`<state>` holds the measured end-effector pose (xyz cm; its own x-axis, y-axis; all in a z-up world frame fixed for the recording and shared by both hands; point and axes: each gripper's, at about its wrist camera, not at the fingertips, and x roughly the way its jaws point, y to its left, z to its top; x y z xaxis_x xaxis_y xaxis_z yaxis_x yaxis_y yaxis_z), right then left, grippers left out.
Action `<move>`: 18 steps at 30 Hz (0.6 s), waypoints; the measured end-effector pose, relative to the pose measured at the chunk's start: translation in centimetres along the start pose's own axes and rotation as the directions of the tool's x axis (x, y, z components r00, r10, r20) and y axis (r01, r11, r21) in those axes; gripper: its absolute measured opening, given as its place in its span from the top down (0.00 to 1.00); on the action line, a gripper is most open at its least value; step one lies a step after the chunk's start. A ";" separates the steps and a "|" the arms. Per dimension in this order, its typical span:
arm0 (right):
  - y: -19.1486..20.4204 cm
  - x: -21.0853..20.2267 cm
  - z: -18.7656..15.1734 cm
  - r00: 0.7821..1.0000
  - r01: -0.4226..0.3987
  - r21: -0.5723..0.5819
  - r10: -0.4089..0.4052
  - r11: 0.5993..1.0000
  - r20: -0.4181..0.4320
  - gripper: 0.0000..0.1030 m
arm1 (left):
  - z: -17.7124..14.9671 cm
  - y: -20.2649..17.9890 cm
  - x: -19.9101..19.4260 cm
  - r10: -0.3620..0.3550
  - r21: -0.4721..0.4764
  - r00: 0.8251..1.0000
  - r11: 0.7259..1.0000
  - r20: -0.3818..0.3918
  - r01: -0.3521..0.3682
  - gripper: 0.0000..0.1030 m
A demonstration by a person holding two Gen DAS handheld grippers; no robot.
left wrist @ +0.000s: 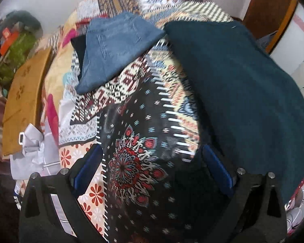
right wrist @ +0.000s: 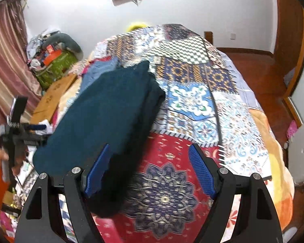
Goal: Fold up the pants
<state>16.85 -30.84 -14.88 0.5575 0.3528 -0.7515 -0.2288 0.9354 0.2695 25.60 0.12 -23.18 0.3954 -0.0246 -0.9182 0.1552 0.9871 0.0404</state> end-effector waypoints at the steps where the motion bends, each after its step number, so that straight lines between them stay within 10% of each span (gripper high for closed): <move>1: 0.4 0.2 -0.1 1.000 -0.009 -0.008 0.009 1.000 0.000 0.25 | -0.1 0.0 -0.5 0.007 -0.005 1.000 1.000 0.012 -0.007 0.04; 9: 1.9 3.1 -1.7 0.996 -0.048 -0.054 0.043 0.997 -0.076 0.61 | -1.3 0.4 -4.7 -0.089 0.003 0.991 0.996 0.104 0.089 0.04; 18: 2.6 2.7 -2.3 0.997 0.035 -0.108 -0.041 0.994 -0.060 0.75 | -4.4 0.8 -1.9 -0.085 -0.046 0.994 0.995 0.062 0.088 0.03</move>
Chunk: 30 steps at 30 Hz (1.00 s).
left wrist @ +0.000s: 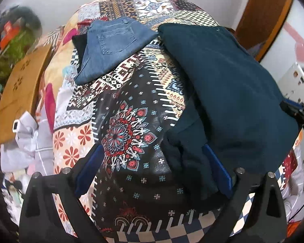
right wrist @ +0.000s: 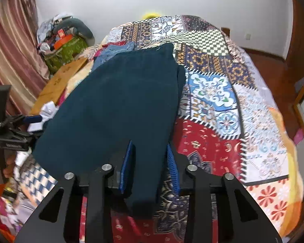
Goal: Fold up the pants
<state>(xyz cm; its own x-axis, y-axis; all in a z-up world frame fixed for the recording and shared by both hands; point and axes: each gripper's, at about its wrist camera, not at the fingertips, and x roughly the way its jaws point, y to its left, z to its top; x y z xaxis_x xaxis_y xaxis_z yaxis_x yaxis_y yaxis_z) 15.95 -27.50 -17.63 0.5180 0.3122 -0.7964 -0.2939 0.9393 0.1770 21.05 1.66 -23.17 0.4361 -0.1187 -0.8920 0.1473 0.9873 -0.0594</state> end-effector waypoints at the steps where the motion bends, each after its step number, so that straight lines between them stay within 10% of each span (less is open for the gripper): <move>1: -0.1 0.1 -0.1 1.000 0.016 -0.013 -0.016 1.000 -0.012 0.75 | 0.0 0.1 -0.2 0.004 0.000 1.000 1.000 0.002 -0.004 0.03; 9: -0.9 -1.3 1.4 0.999 0.011 -0.078 -0.014 0.997 -0.042 0.75 | 1.7 1.9 -2.5 0.206 0.065 0.977 0.976 0.058 -0.210 0.06; 30: -3.8 8.6 13.9 0.996 -0.086 -0.029 0.085 0.996 -0.030 0.61 | 18.6 -4.1 6.4 0.007 0.127 0.998 0.992 0.063 -0.015 0.06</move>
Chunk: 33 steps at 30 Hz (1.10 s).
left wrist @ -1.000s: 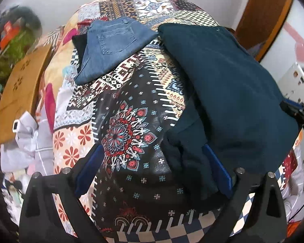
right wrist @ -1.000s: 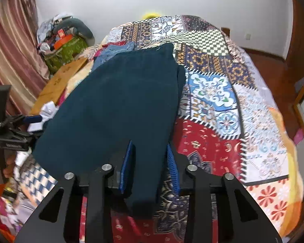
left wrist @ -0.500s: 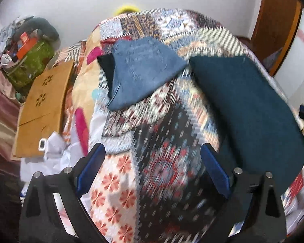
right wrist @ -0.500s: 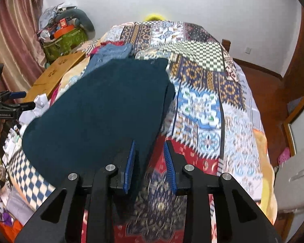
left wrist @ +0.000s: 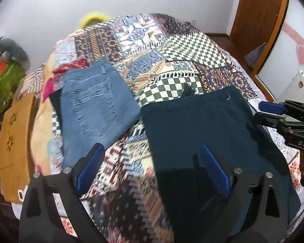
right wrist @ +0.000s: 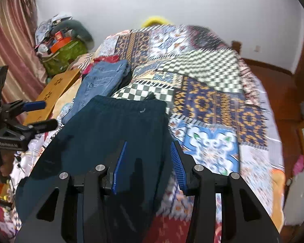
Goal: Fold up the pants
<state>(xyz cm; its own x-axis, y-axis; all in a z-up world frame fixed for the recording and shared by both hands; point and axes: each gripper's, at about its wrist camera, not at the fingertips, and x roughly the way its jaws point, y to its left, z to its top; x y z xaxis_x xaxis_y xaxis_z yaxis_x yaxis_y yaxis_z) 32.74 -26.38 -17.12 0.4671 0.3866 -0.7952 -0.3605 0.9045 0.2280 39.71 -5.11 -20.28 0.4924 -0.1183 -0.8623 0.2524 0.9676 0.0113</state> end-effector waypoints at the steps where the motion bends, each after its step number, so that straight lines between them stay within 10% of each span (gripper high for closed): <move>1: -0.2 0.8 0.4 1.000 0.001 0.004 -0.001 1.000 -0.014 0.61 | 0.2 -0.1 0.7 -0.004 0.002 1.000 1.000 -0.010 0.004 0.06; 6: -1.1 3.5 1.2 0.998 -0.045 0.034 0.046 0.998 -0.043 0.82 | 0.7 -0.3 5.0 0.019 0.012 0.997 1.000 -0.070 -0.018 0.06; 21: -0.8 2.7 0.5 0.998 0.054 -0.030 -0.054 0.998 -0.021 0.85 | 0.0 0.9 5.0 -0.006 -0.071 0.999 0.997 -0.038 0.004 0.11; 33: 2.2 -5.8 -2.4 0.991 0.078 -0.081 -0.069 0.994 0.113 0.26 | -2.2 -0.5 -4.8 0.008 -0.048 0.991 0.999 0.135 -0.001 0.11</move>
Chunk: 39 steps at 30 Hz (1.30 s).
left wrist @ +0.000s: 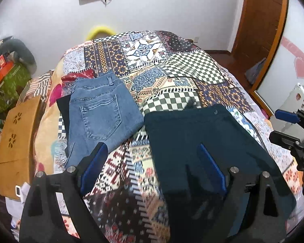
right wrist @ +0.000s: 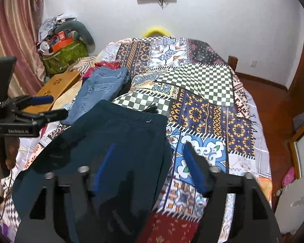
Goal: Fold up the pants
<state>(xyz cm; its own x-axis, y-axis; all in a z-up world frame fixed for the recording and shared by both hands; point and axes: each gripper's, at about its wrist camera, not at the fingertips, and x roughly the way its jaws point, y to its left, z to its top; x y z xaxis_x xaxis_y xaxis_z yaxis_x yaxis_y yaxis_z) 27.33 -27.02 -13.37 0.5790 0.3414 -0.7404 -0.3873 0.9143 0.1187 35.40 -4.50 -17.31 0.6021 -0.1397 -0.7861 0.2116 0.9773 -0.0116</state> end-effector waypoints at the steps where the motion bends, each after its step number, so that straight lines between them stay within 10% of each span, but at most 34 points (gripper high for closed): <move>1: 0.1 -0.2 -0.2 1.000 0.002 0.000 -0.002 1.000 0.002 0.23 | -0.3 -0.1 -0.3 -0.004 0.004 1.000 1.000 -0.005 0.004 0.11; 8: 0.4 -0.2 -3.2 0.997 -0.043 0.054 0.047 0.998 -0.067 0.21 | -3.1 0.0 0.0 -0.089 -0.031 0.988 0.996 -0.125 0.086 0.11; 18: -1.3 3.8 -6.4 0.957 -0.133 0.211 0.181 0.968 -0.228 0.20 | -3.9 -2.3 4.7 -0.217 -0.039 0.918 0.976 -0.333 0.216 0.07; 27: -2.8 8.4 -6.4 0.877 -0.275 0.382 0.393 0.882 -0.276 0.17 | -2.7 -3.1 9.2 -0.329 -0.087 0.838 0.942 -0.436 0.325 0.03; 31: -2.0 8.8 -5.6 0.865 -0.310 0.367 0.420 0.877 -0.274 0.30 | -2.3 -3.7 9.8 -0.354 -0.101 0.832 0.933 -0.427 0.345 0.06; 39: -1.5 8.4 -4.6 0.859 -0.326 0.373 0.437 0.869 -0.267 0.67 | -1.6 -4.3 8.8 -0.360 -0.086 0.863 0.932 -0.354 0.353 0.47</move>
<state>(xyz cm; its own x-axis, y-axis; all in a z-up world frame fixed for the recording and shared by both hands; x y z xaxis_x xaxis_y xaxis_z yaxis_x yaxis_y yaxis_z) 29.42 -26.50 -22.80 0.1369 0.6345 -0.7607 -0.2579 0.7643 0.5911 38.51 -9.70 -25.16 0.1709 -0.4161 -0.8931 0.3437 0.8747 -0.3418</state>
